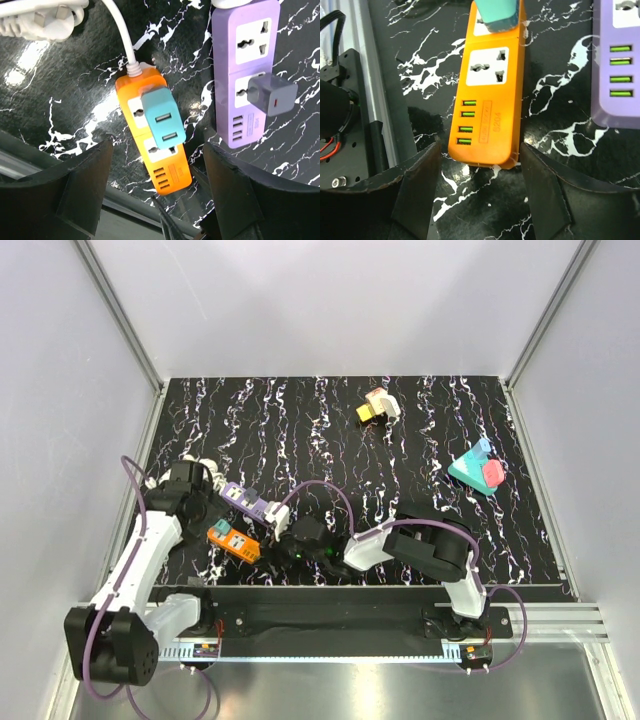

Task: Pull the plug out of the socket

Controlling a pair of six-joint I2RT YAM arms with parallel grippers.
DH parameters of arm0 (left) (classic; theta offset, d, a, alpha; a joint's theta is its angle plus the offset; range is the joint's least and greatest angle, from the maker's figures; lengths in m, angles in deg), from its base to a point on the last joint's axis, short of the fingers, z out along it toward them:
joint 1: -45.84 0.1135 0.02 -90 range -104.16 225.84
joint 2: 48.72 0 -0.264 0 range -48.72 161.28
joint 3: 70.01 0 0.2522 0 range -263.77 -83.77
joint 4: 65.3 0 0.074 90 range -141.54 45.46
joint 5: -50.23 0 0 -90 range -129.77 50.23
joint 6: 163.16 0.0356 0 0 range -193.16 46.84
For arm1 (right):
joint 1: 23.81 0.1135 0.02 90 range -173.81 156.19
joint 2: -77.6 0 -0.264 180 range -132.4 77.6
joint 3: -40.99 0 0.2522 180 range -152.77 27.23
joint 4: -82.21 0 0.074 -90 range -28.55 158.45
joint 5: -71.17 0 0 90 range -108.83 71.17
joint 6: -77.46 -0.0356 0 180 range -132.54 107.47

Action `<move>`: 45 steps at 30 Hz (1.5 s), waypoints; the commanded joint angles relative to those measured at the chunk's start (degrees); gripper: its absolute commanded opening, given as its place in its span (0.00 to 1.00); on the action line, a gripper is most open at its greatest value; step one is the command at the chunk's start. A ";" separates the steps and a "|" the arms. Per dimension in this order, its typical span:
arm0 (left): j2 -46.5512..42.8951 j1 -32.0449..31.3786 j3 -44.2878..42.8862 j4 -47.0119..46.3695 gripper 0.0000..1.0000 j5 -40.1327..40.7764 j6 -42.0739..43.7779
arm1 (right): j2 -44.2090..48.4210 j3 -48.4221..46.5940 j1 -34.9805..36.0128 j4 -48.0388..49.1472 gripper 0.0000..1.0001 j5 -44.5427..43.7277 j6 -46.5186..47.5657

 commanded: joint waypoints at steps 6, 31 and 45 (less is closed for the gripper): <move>6.20 0.78 -0.60 -5.11 0.76 -0.69 -0.11 | -2.05 -4.34 0.04 -2.16 0.80 2.22 3.47; 12.00 1.57 -0.16 -7.75 0.67 -0.43 -0.72 | -5.13 -10.15 1.18 -9.28 0.76 -3.05 5.32; 13.23 1.57 0.63 -9.51 0.59 -0.52 -0.55 | -6.80 -12.96 1.89 -13.06 0.66 -5.33 5.76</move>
